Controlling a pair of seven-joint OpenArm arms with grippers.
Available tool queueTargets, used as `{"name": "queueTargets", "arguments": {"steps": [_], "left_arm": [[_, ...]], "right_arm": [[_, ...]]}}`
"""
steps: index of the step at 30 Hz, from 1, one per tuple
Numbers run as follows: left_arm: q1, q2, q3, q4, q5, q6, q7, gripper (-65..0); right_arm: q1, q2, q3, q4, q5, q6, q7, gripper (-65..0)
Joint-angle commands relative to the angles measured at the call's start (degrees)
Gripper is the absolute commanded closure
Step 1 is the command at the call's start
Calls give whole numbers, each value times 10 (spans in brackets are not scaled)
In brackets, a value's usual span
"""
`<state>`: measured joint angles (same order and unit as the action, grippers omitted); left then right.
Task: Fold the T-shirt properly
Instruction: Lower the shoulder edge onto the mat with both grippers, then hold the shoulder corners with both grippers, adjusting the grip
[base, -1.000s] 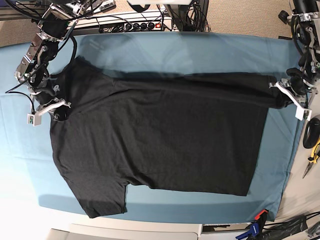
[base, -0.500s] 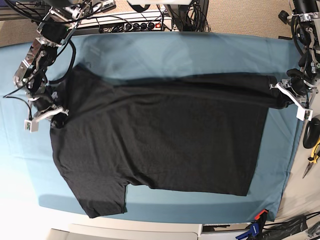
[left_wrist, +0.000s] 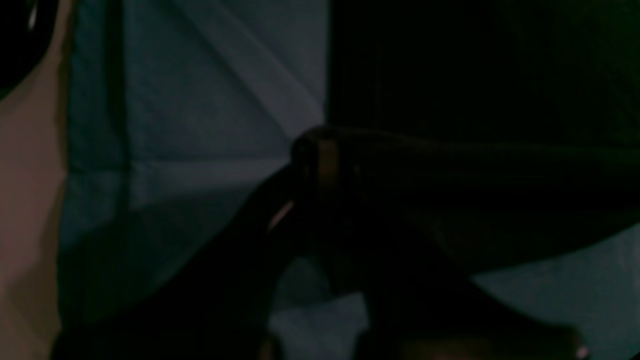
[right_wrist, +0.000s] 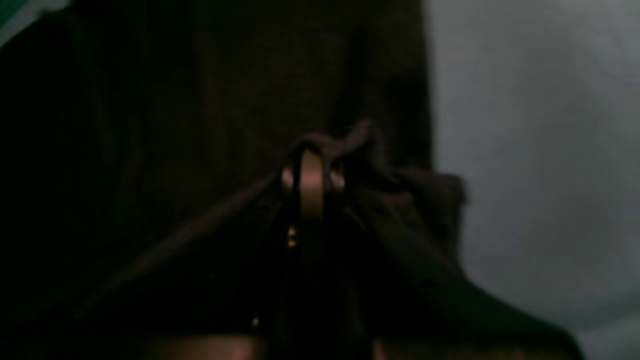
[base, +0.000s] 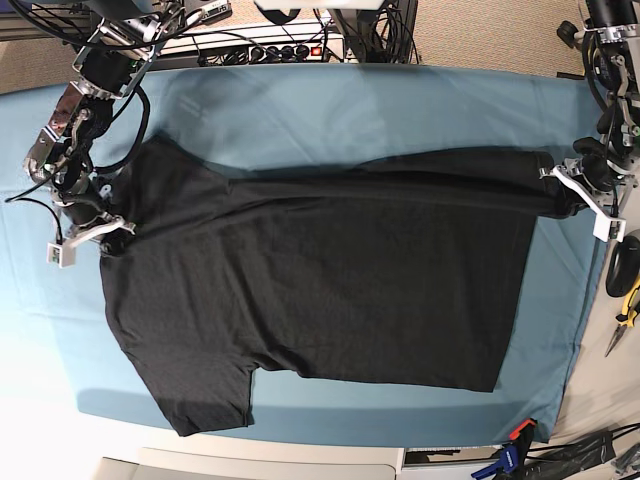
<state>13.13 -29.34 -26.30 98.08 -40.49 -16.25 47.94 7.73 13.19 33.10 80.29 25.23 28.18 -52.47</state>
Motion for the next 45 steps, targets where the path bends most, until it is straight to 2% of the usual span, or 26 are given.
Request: {"name": "queueTargets", "arguments": {"steps": [1,3,4,5,6,7,8,9,14,18,23,26,29,35,45], "left_arm": [[-6,-12,-4,8,1,-1,-13,0],[-6,-12,-4,8,9,-3,-13,0],[-6,-12,-4,8,10,-3,-13,-62],[-6,-12,-4,8,10,-2,-13,-161],[-6,-12,-4,8,9,-2,-13,-252],[-6,-12,-4,8,9,-2,-13,-304],[-6,-12,-4,8,12,1,-13,-311],[-6,-12,-4,8,19,8,-13,-311],[-5,-15,-5,8,43,32,-9,-311],[-5,-28,-5,8,42,31,2,-311],[-5,-32,-5,8,27,30,5,-311],[-6,-32,-5,8,17,26,5,-311],[-6,-32,-5,8,8,7,6,-311],[-5,-32,-4,8,7,5,11,-311],[-5,-32,-5,8,6,5,11,-310]], "right_arm": [[12,11,2,10,4,0,18,0],[12,11,2,10,4,5,12,0],[11,11,2,10,2,15,10,0],[11,11,2,10,2,26,8,-40],[11,11,2,10,2,36,5,-148],[11,11,2,10,2,40,4,-252],[11,11,2,10,2,40,4,-318],[12,11,2,10,2,39,5,-341],[12,27,24,11,9,11,-23,-340],[11,42,108,11,79,3,-113,-340],[-31,57,197,2,132,3,-132,-340],[-57,66,198,-21,162,4,-139,-340],[-57,66,193,-71,198,7,-145,-340],[-36,67,192,-125,257,36,-166,-340],[-35,67,190,-125,279,46,-200,-330]]}}
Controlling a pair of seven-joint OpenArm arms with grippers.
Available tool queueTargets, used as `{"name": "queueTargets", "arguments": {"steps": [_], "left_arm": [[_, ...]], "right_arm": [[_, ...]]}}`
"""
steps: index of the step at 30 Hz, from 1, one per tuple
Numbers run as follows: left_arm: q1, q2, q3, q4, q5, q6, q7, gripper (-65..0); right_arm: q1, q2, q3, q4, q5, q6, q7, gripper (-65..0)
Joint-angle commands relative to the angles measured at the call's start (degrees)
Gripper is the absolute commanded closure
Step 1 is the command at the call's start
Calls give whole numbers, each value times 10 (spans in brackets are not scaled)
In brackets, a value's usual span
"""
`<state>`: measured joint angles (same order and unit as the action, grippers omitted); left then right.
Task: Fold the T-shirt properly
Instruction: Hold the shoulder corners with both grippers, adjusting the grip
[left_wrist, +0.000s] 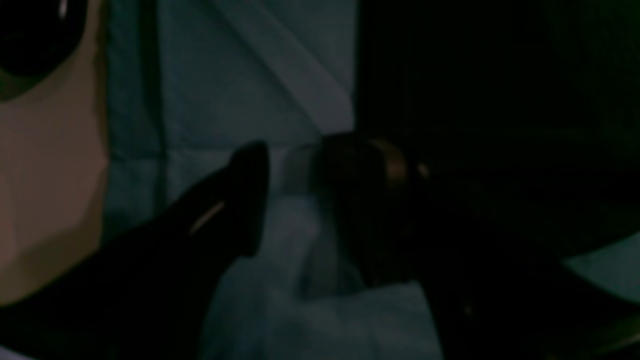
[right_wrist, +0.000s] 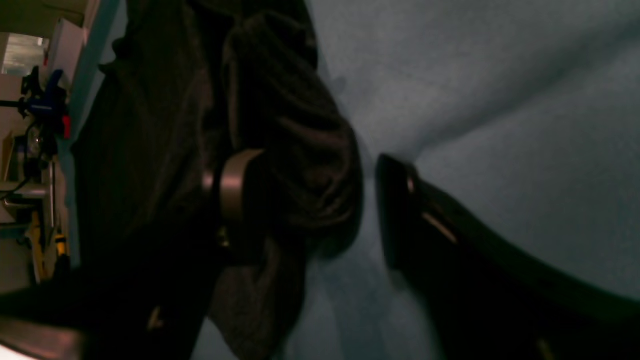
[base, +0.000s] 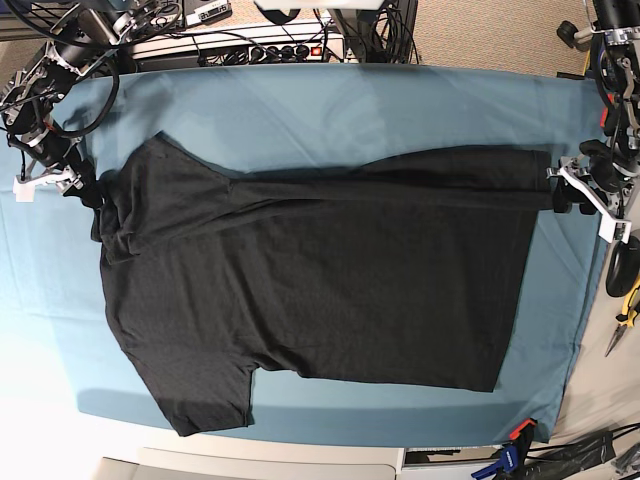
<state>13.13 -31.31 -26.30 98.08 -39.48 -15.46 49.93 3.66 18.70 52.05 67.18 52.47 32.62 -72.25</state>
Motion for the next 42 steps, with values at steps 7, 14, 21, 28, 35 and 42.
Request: {"name": "queueTargets", "arguments": {"steps": [7,14,21,28,35,42], "left_arm": [[-5,-12,-5,8,-3,-2,-6,-310],[-5,-12,-4,8,-4,-2,-6,-310],[-5,-12,-5,8,-3,-2,-4,-310],[-5,-12,-4,8,-4,-2,-3,-310],[-5,-10,-4,7,-8,-2,2,-309],[-13,-14,-5,-75,-57,19,40,-309]], "right_arm": [[6,12,0,6,68,37,-30,-291],[6,12,0,6,86,50,-41,-291],[6,12,0,6,116,74,-63,-340],[6,12,0,6,103,74,-62,-340],[6,11,0,6,90,74,-56,0],[6,11,0,6,90,74,-53,0]]}}
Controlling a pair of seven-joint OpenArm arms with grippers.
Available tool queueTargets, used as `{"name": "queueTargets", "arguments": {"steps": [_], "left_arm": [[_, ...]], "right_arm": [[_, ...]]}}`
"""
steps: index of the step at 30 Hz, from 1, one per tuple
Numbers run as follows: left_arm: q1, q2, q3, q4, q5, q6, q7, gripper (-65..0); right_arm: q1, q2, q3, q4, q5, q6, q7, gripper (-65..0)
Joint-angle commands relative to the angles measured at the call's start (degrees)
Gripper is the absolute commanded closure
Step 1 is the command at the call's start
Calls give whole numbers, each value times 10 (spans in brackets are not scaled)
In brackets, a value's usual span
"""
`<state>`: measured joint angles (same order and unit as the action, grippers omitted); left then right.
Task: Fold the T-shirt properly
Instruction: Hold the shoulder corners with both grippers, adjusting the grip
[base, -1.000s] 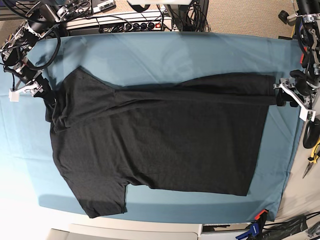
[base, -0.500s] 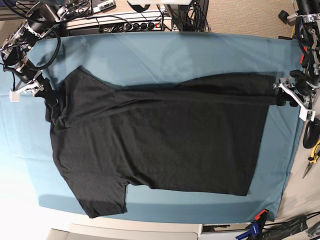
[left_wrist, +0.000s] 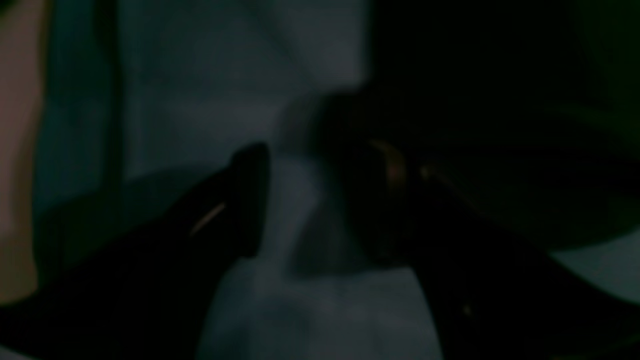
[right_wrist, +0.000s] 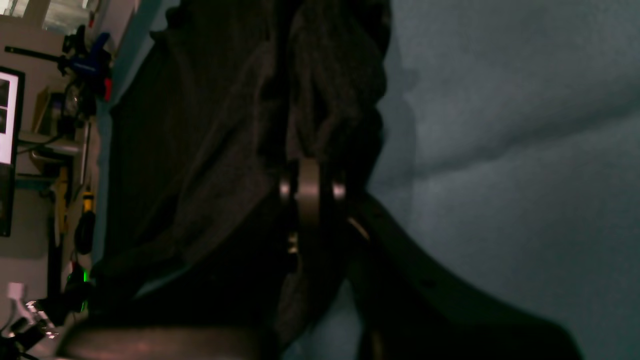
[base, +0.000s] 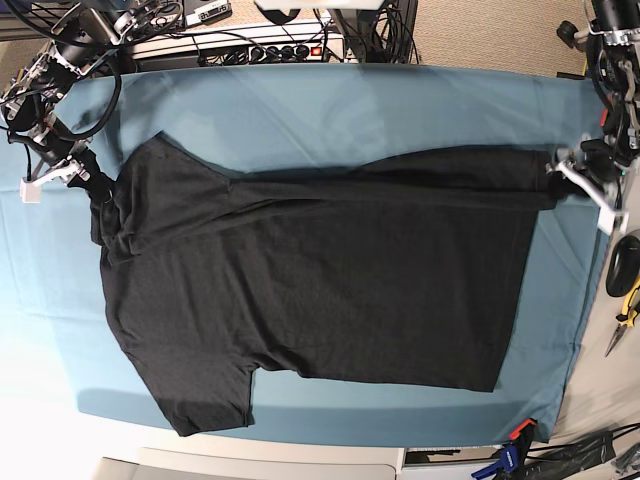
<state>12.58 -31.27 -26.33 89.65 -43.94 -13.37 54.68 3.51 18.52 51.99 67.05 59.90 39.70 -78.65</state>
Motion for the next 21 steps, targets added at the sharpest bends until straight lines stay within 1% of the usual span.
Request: {"name": "queueTargets", "arguments": {"steps": [1,3,7,10,12,16,20,21], "left_arm": [[-10,-16,-8,-4,-29,-8,5,-309],[-11,-21,-13,-24,-71,-33,31,-309],[-4,-26,-13,-34,-115,-58,57,-309],[12,-26,-13,-34,-138,-63,67,-309],[29,-28,-13,-34,-159,-78,75,-309],[54,-29,-13,-34,-185,-89,75,-309],[54,-25,-13,-33,-201,-94,79,-309],[53,-24,-13,-33,-204,-100,78,-309]], "right_arm": [[8,13,1,7,16,3,11,0],[8,13,1,7,16,3,11,0],[8,13,1,7,16,3,10,0],[8,13,1,7,16,3,10,0],[8,13,1,7,16,3,10,0],[8,13,1,7,16,3,10,0],[8,13,1,7,16,3,10,0],[8,13,1,7,16,3,10,0]]}}
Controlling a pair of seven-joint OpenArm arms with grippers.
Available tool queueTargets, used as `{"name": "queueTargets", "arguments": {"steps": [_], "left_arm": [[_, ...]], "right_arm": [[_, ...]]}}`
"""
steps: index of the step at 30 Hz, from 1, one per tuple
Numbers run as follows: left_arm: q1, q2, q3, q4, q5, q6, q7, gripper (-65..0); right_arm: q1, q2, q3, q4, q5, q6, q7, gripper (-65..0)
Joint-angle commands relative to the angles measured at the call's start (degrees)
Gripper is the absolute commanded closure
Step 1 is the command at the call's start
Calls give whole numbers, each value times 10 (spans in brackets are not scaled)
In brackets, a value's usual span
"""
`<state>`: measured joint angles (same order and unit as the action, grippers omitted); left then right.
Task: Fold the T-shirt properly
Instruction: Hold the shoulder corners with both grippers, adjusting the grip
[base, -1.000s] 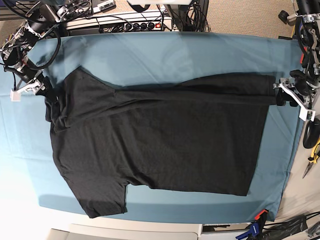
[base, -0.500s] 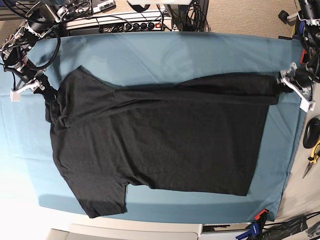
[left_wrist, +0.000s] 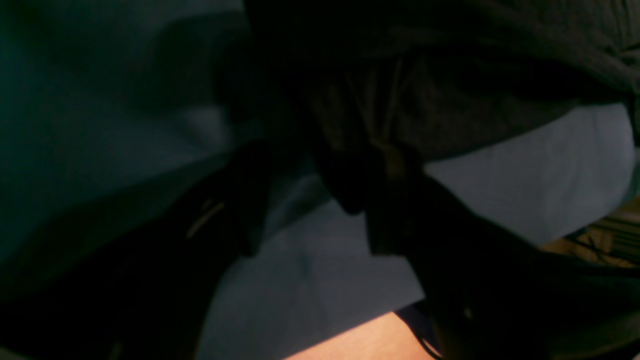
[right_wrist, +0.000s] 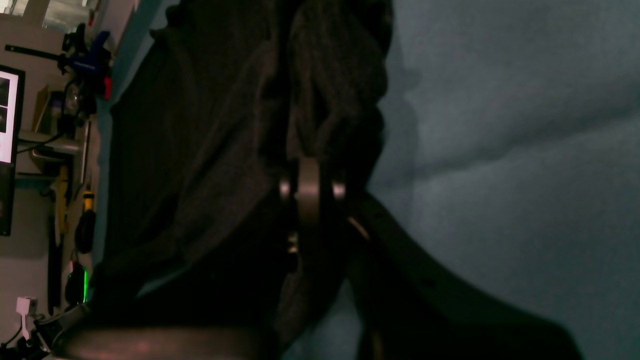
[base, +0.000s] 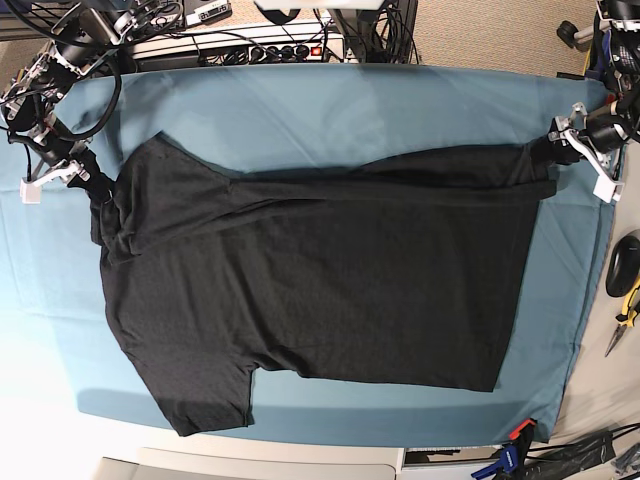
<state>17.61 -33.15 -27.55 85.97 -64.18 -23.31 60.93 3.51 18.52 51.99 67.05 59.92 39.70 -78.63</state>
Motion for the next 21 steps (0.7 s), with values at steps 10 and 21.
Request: {"name": "queueTargets", "arguments": {"steps": [10,21], "left_arm": [[-8,9,1,3,27,-3,-21,-309],[-8,13,0,3,31,-3,-25,-218]], "right_arm": [[8,13,1,7,16,3,10,0],[8,13,1,7,18,3,19,0]]}}
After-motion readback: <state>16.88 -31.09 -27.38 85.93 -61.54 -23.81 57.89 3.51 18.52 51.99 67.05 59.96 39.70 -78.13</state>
